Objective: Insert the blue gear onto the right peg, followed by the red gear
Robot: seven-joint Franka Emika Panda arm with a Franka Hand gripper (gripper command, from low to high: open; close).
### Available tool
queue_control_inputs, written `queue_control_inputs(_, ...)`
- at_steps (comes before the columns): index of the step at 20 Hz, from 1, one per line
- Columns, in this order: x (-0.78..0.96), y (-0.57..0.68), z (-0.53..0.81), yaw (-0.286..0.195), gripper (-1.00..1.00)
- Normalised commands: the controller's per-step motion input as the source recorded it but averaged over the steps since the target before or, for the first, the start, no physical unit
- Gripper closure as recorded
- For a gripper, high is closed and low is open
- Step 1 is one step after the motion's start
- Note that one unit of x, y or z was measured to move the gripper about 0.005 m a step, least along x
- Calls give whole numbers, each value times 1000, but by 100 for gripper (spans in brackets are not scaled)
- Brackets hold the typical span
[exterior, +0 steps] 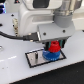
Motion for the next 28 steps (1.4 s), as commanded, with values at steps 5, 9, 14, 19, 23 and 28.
queue_control_inputs(5,117,-14,-20,0,100)
queue_control_inputs(9,9,1,265,0,100)
queue_control_inputs(14,1,17,233,0,100)
queue_control_inputs(19,123,-33,44,0,100)
queue_control_inputs(23,205,-71,-58,0,100)
queue_control_inputs(28,211,-102,-113,0,100)
